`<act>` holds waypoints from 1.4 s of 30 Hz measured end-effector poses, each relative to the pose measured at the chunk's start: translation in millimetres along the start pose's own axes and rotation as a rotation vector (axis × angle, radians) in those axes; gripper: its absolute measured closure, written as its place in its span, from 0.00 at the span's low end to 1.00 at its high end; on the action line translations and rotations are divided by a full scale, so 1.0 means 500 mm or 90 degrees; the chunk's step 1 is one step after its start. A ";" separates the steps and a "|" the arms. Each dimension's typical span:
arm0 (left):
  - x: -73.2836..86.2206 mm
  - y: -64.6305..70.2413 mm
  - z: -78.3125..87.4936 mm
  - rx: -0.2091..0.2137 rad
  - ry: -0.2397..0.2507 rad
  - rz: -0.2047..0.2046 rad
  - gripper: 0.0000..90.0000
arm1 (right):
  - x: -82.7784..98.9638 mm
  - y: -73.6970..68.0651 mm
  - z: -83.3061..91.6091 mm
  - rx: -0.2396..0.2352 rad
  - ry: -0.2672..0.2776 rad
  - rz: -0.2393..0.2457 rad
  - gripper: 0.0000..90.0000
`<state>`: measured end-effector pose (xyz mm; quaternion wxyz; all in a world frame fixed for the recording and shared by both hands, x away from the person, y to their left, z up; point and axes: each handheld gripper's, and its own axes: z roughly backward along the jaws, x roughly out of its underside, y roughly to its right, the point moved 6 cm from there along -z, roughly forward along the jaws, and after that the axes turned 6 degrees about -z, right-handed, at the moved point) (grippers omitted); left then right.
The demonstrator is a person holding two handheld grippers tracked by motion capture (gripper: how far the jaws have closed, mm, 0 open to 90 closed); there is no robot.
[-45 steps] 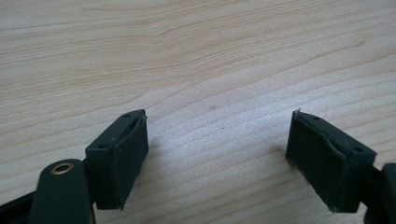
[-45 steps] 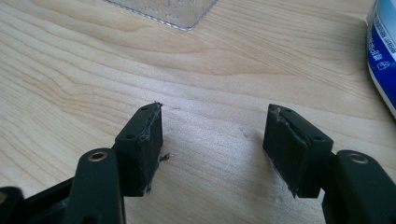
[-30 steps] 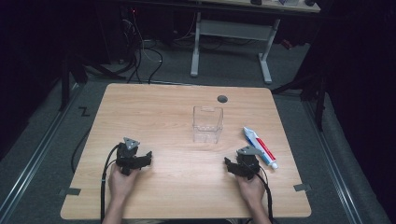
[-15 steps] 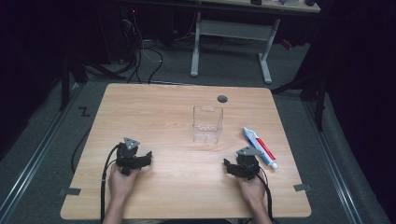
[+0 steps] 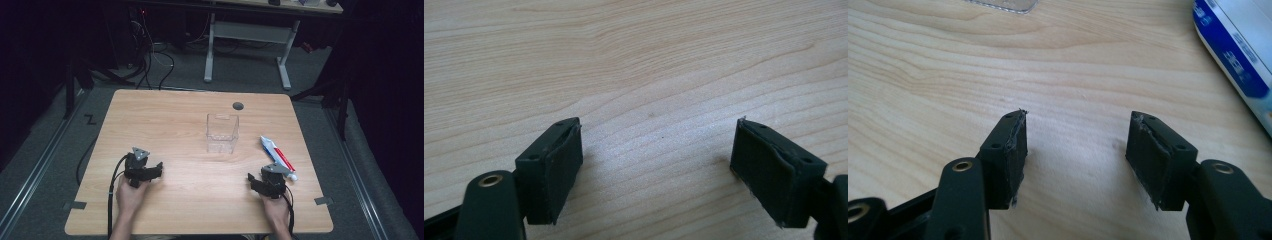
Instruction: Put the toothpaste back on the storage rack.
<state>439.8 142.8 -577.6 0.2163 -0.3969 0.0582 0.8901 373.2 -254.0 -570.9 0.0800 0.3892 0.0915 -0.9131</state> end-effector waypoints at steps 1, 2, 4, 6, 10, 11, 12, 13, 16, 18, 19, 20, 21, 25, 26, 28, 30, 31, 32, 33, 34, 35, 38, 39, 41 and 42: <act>0.000 0.000 0.000 0.000 0.000 0.000 0.24 | 0.003 0.003 0.005 0.000 0.000 -0.004 0.47; 0.000 0.000 0.000 0.001 0.000 0.000 0.24 | 0.007 0.007 0.009 -0.001 0.002 -0.008 0.47; 0.000 0.000 0.000 0.000 0.000 0.000 0.24 | 0.014 0.019 0.020 -0.005 0.006 -0.024 0.48; 0.000 0.000 0.000 0.000 0.000 0.000 0.24 | 0.016 0.024 0.023 -0.009 0.006 -0.034 0.48; 0.000 0.000 0.000 0.000 0.000 0.000 0.24 | 0.020 0.045 0.033 -0.011 0.011 -0.057 0.48; 0.000 0.000 0.000 0.001 0.000 0.000 0.24 | 0.018 0.052 0.036 -0.017 0.013 -0.069 0.48; 0.000 0.000 0.000 0.000 0.000 0.000 0.24 | 0.016 0.057 0.039 -0.016 0.018 -0.077 0.48; 0.000 0.000 0.000 0.000 0.000 0.000 0.24 | 0.011 0.064 0.043 -0.012 0.023 -0.076 0.48; 0.000 0.000 0.000 0.000 0.000 0.000 0.24 | -0.005 0.083 0.056 -0.004 0.034 -0.076 0.49; 0.000 0.000 0.000 0.000 0.000 0.000 0.23 | -0.009 0.087 0.059 -0.005 0.037 -0.077 0.49; 0.000 0.000 0.000 0.000 0.000 0.000 0.24 | -0.013 0.090 0.062 -0.006 0.040 -0.079 0.49; 0.000 0.000 0.000 0.000 0.000 0.000 0.23 | -0.018 0.094 0.066 -0.006 0.042 -0.077 0.49; 0.000 0.000 0.000 0.000 0.000 0.000 0.24 | -0.020 0.096 0.068 -0.005 0.043 -0.080 0.49; 0.000 0.000 0.000 0.000 0.000 0.000 0.24 | -0.031 0.100 0.072 -0.009 0.046 -0.077 0.49; 0.000 0.000 0.000 0.000 0.000 0.000 0.24 | -0.037 0.101 0.073 -0.012 0.048 -0.076 0.49; 0.000 0.000 0.000 0.000 0.000 0.000 0.23 | -0.042 0.103 0.073 -0.011 0.050 -0.071 0.49; 0.000 0.000 0.000 0.000 0.000 0.000 0.23 | -0.053 0.104 0.074 -0.009 0.049 -0.066 0.49; 0.000 0.000 0.000 0.000 0.000 0.000 0.24 | -0.063 0.103 0.072 -0.011 0.048 -0.060 0.48; 0.000 0.000 0.000 0.000 0.000 0.000 0.24 | -0.063 0.103 0.072 -0.011 0.048 -0.060 0.48; 0.000 0.000 0.000 0.000 0.000 0.000 0.24 | -0.066 0.103 0.070 -0.012 0.045 -0.057 0.48; 0.000 0.000 0.000 0.000 0.000 0.000 0.24 | -0.071 0.102 0.068 -0.011 0.043 -0.048 0.48; 0.000 0.000 0.000 0.000 0.000 0.000 0.24 | -0.075 0.101 0.067 -0.009 0.040 -0.044 0.48; 0.000 0.000 0.000 0.000 0.000 0.000 0.24 | -0.086 0.099 0.066 -0.010 0.041 -0.039 0.48; 0.000 0.000 0.000 0.000 0.000 0.000 0.24 | -0.090 0.100 0.065 -0.010 0.041 -0.036 0.48; 0.000 0.000 0.000 0.000 0.000 0.000 0.24 | -0.098 0.101 0.063 -0.011 0.041 -0.034 0.49; 0.000 0.000 0.000 0.000 0.000 0.000 0.24 | -0.100 0.101 0.063 -0.012 0.040 -0.036 0.49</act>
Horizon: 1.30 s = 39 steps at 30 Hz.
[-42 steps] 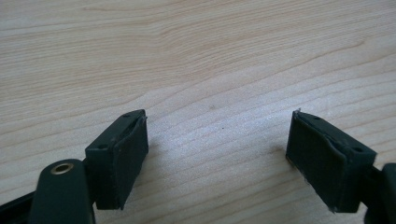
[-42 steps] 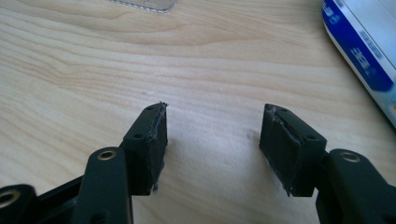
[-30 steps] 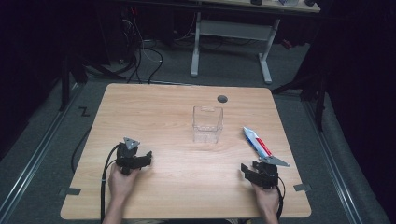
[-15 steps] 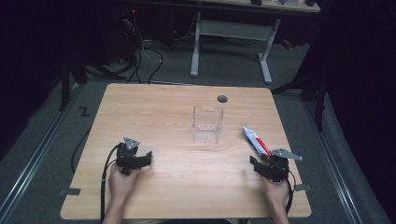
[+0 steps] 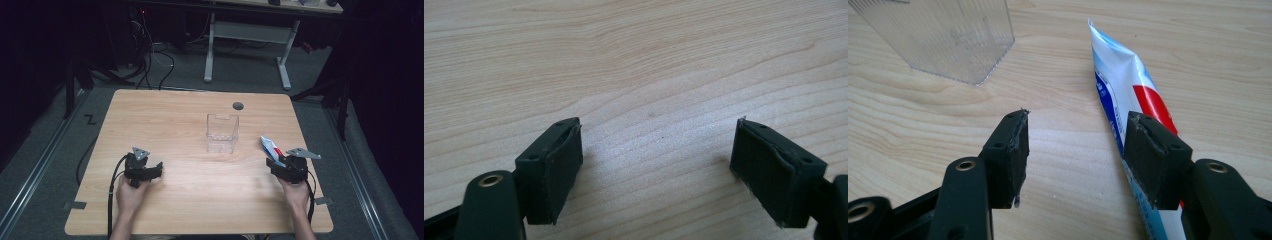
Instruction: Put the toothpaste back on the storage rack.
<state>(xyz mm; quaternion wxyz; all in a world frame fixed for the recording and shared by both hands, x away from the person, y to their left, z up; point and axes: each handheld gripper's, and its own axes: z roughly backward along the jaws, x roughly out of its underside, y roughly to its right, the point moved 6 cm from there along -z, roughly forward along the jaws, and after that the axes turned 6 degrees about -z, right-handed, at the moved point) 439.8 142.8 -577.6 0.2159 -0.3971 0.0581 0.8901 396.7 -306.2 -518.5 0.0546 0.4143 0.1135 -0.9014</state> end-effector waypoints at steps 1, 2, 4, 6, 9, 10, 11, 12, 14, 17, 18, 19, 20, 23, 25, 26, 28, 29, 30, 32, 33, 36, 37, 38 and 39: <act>0.000 0.000 0.000 0.001 0.000 0.000 0.24 | -0.004 0.001 -0.002 0.000 -0.001 0.003 0.49; 0.000 0.000 0.000 0.000 0.000 0.000 0.24 | -0.006 0.001 -0.004 -0.003 0.000 0.002 0.50; 0.000 0.000 0.000 0.000 0.000 0.000 0.23 | -0.010 0.002 -0.009 -0.007 -0.006 0.000 0.50; 0.000 0.000 0.000 0.000 0.000 0.000 0.23 | -0.012 0.004 -0.013 -0.008 -0.012 -0.003 0.50; 0.000 0.000 0.000 0.000 0.000 0.000 0.23 | -0.017 0.006 -0.018 -0.010 -0.014 -0.003 0.51; 0.000 0.000 0.000 0.001 -0.001 0.000 0.23 | -0.018 0.005 -0.020 -0.010 -0.017 -0.006 0.51; 0.000 0.000 0.000 0.000 0.000 0.000 0.23 | -0.019 0.005 -0.021 -0.011 -0.017 -0.005 0.51; 0.000 0.000 0.000 0.000 0.000 0.000 0.24 | -0.021 0.005 -0.025 -0.013 -0.022 -0.004 0.51; 0.000 0.000 0.000 0.000 0.000 0.000 0.23 | -0.021 0.006 -0.027 -0.013 -0.023 -0.005 0.51; 0.000 0.000 0.000 0.000 0.000 0.000 0.23 | -0.023 0.004 -0.032 -0.023 -0.027 -0.012 0.52; 0.000 0.000 0.000 0.000 0.000 0.000 0.24 | -0.023 0.004 -0.034 -0.025 -0.028 -0.012 0.52; 0.000 0.000 0.000 0.000 0.000 0.000 0.23 | -0.022 0.004 -0.035 -0.025 -0.031 -0.013 0.52; 0.000 0.000 0.000 0.000 0.000 0.000 0.24 | -0.021 0.004 -0.036 -0.025 -0.034 -0.012 0.52; 0.000 0.000 0.000 0.000 0.000 0.000 0.23 | -0.021 0.003 -0.037 -0.028 -0.035 -0.015 0.53; 0.000 0.000 0.000 0.000 0.000 0.000 0.23 | -0.021 0.004 -0.037 -0.029 -0.035 -0.015 0.53; 0.000 0.000 0.000 0.000 0.000 0.000 0.24 | -0.020 0.004 -0.038 -0.029 -0.037 -0.015 0.53; 0.000 0.000 0.000 0.000 0.000 0.000 0.23 | -0.019 0.005 -0.038 -0.029 -0.039 -0.016 0.53; 0.000 0.000 0.000 0.000 0.000 0.000 0.23 | -0.019 0.005 -0.039 -0.029 -0.041 -0.016 0.53; 0.000 0.000 0.000 0.000 0.000 0.000 0.23 | -0.018 0.005 -0.041 -0.026 -0.043 -0.016 0.53; 0.000 0.000 0.000 0.000 0.000 0.000 0.24 | -0.016 0.007 -0.046 -0.023 -0.046 -0.015 0.53; 0.000 0.000 0.000 0.000 0.000 0.000 0.24 | -0.016 0.007 -0.049 -0.022 -0.047 -0.016 0.53; 0.000 0.000 0.000 0.000 0.000 0.000 0.24 | -0.016 0.007 -0.055 -0.023 -0.047 -0.015 0.53; 0.000 0.000 0.000 0.000 0.000 0.000 0.24 | -0.016 0.007 -0.057 -0.020 -0.049 -0.014 0.53; 0.000 0.000 0.000 0.000 0.000 0.000 0.24 | -0.016 0.007 -0.059 -0.017 -0.048 -0.011 0.53; 0.000 0.000 0.000 0.000 0.000 0.000 0.24 | -0.014 0.010 -0.065 -0.014 -0.052 -0.008 0.52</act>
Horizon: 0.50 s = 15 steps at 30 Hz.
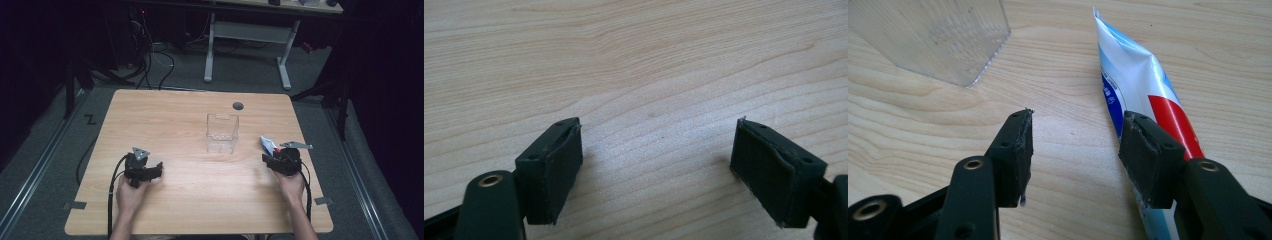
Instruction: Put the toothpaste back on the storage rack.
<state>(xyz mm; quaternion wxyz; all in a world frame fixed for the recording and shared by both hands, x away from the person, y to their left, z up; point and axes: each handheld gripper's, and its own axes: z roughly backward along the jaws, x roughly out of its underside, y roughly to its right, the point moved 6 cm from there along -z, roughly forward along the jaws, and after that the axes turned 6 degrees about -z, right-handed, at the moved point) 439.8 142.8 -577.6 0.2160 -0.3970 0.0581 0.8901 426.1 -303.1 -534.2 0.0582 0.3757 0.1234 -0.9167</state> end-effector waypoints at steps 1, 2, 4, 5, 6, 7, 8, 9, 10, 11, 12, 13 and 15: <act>0.000 0.000 0.000 0.000 0.000 0.000 0.23 | 0.001 0.001 -0.003 0.000 -0.003 -0.003 0.52; 0.000 0.000 0.000 0.000 0.000 0.000 0.24 | 0.001 0.001 -0.003 0.000 -0.003 -0.003 0.52; 0.000 0.000 0.000 0.000 0.000 0.000 0.23 | 0.001 0.005 -0.008 0.006 -0.006 -0.004 0.52; 0.000 0.000 0.000 0.000 0.000 0.000 0.23 | 0.000 0.008 -0.012 0.011 -0.005 -0.003 0.52; 0.000 0.000 0.000 0.000 0.000 0.000 0.23 | 0.000 0.008 -0.012 0.011 -0.005 -0.003 0.52; 0.000 0.000 0.000 0.000 0.000 0.000 0.23 | 0.000 0.008 -0.012 0.012 -0.006 -0.005 0.52; 0.000 0.000 0.000 0.001 -0.001 0.000 0.23 | -0.001 0.009 -0.014 0.013 -0.006 -0.004 0.52; 0.000 0.000 0.000 0.000 0.000 0.000 0.24 | 0.000 0.012 -0.017 0.017 -0.006 -0.006 0.52; 0.000 0.000 0.000 0.000 0.000 0.000 0.23 | 0.000 0.013 -0.018 0.018 -0.006 -0.004 0.52; 0.000 0.000 0.000 0.000 0.000 0.000 0.23 | -0.001 0.014 -0.020 0.017 -0.006 -0.007 0.53; 0.000 0.000 0.000 0.000 0.000 0.000 0.23 | -0.002 0.014 -0.021 0.017 -0.004 -0.005 0.53; 0.000 0.000 0.000 0.000 0.000 0.000 0.23 | -0.002 0.014 -0.021 0.017 -0.004 -0.005 0.53; 0.000 0.000 0.000 0.000 0.000 0.000 0.23 | -0.003 0.014 -0.023 0.017 -0.003 -0.005 0.53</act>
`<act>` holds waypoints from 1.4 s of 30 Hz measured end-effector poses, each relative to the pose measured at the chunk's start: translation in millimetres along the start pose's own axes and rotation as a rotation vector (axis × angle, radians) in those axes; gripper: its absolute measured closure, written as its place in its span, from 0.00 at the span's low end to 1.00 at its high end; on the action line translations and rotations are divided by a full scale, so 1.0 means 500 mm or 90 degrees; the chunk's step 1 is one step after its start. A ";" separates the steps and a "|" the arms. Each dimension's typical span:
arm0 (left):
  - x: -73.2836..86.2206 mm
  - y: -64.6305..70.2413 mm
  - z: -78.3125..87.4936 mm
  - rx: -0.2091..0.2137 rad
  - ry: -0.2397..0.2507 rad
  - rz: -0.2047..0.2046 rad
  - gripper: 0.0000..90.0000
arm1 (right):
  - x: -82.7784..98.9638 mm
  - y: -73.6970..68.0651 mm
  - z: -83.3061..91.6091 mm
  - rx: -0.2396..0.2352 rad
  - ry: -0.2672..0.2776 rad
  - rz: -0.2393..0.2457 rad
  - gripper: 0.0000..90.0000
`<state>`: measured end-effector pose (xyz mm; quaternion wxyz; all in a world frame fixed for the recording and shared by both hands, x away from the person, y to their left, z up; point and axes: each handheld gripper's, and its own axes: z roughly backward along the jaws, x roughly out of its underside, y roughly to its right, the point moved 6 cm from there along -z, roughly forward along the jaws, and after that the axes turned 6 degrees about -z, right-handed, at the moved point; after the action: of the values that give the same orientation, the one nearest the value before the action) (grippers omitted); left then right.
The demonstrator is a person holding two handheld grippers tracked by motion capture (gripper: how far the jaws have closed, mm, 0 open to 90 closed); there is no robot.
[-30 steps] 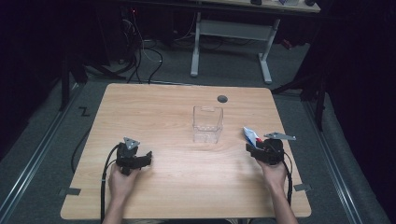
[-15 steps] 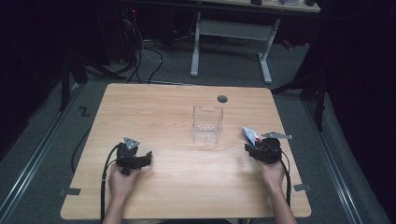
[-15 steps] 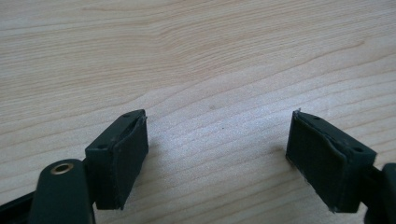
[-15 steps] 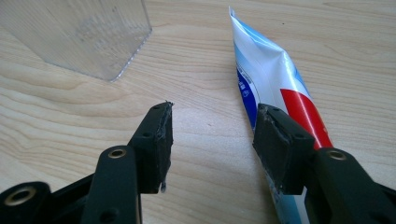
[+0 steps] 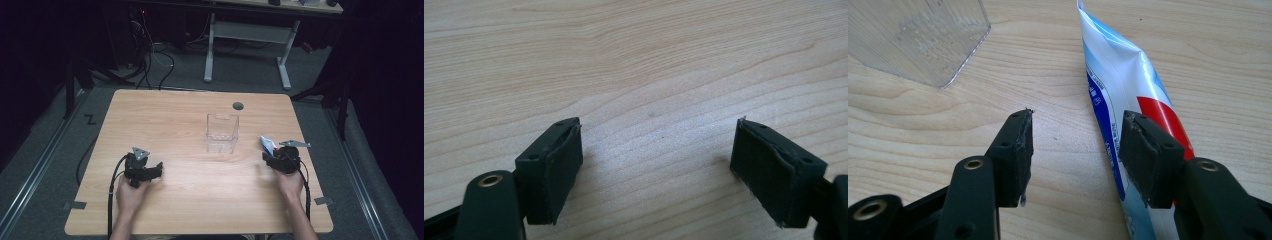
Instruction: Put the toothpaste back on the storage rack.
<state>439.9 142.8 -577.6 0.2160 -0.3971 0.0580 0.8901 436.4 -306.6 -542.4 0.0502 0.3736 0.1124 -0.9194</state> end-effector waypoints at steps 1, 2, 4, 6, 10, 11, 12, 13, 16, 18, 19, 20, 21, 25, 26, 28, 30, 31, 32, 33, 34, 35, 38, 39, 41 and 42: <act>0.000 0.000 0.000 0.000 0.000 0.000 0.23 | -0.001 -0.001 -0.001 0.000 -0.001 -0.001 0.52; 0.000 0.000 0.000 0.000 0.000 0.000 0.23 | -0.003 -0.003 -0.002 0.000 0.000 0.003 0.52; 0.000 0.000 0.000 0.000 0.000 0.000 0.23 | -0.009 -0.006 -0.001 -0.001 0.004 0.008 0.52; 0.000 0.000 0.000 0.000 0.000 0.000 0.23 | -0.014 -0.009 -0.001 0.001 0.004 0.012 0.52; 0.000 0.000 0.000 0.000 0.000 0.000 0.23 | -0.028 -0.008 0.000 0.011 0.018 0.020 0.52; 0.000 0.000 0.000 0.000 0.000 0.000 0.23 | -0.031 -0.006 0.000 0.014 0.020 0.019 0.52; 0.000 0.000 0.000 0.000 0.000 0.000 0.23 | -0.034 -0.004 0.000 0.017 0.022 0.019 0.52; 0.000 0.000 0.000 0.000 0.000 0.000 0.23 | -0.038 -0.003 0.000 0.020 0.025 0.019 0.52; 0.000 0.000 0.000 0.000 0.000 0.000 0.23 | -0.047 0.000 -0.002 0.027 0.026 0.020 0.52; 0.000 0.000 0.000 0.000 0.000 0.000 0.23 | -0.055 0.003 -0.006 0.032 0.033 0.022 0.52; 0.000 0.000 0.000 0.000 0.000 0.000 0.24 | -0.057 0.006 -0.008 0.032 0.032 0.019 0.52; 0.000 0.000 0.000 0.000 0.000 0.000 0.23 | -0.059 0.010 -0.015 0.039 0.022 0.018 0.51; 0.000 0.000 0.000 0.000 0.000 0.000 0.23 | -0.059 0.010 -0.015 0.039 0.022 0.018 0.51; 0.000 0.000 0.000 0.000 0.000 0.000 0.23 | -0.067 0.011 -0.022 0.042 0.021 0.019 0.51; 0.000 0.000 0.000 0.000 0.000 0.000 0.23 | -0.070 0.011 -0.025 0.048 0.019 0.022 0.51; 0.000 0.000 0.000 0.000 0.000 0.000 0.24 | -0.072 0.014 -0.031 0.056 0.011 0.023 0.51; 0.000 0.000 0.000 0.000 0.000 0.000 0.23 | -0.068 0.018 -0.040 0.067 -0.010 0.026 0.51; 0.000 0.000 0.000 0.000 0.000 0.000 0.23 | -0.066 0.020 -0.044 0.070 -0.015 0.029 0.51; 0.000 0.000 0.000 0.000 0.000 0.000 0.23 | -0.064 0.022 -0.049 0.076 -0.021 0.031 0.50; 0.000 0.000 0.000 0.000 0.000 0.000 0.23 | -0.062 0.023 -0.051 0.080 -0.026 0.031 0.50; 0.000 0.000 0.000 0.000 0.000 0.000 0.24 | -0.060 0.025 -0.056 0.084 -0.031 0.031 0.50; 0.000 0.000 0.000 0.000 0.000 0.000 0.23 | -0.058 0.026 -0.059 0.086 -0.036 0.033 0.50; 0.000 0.000 0.000 0.000 0.000 0.000 0.23 | -0.057 0.025 -0.061 0.095 -0.046 0.039 0.51; 0.000 0.000 0.000 0.000 0.000 0.000 0.23 | -0.057 0.025 -0.063 0.099 -0.050 0.042 0.51; 0.000 0.000 0.000 0.000 0.000 0.000 0.23 | -0.056 0.026 -0.066 0.107 -0.063 0.047 0.51; 0.000 0.000 0.000 0.000 0.000 0.000 0.23 | -0.056 0.027 -0.068 0.111 -0.066 0.051 0.51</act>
<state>439.8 142.8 -577.6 0.2161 -0.3970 0.0580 0.8902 481.6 -311.0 -548.8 0.0605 0.3324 0.0144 -0.9411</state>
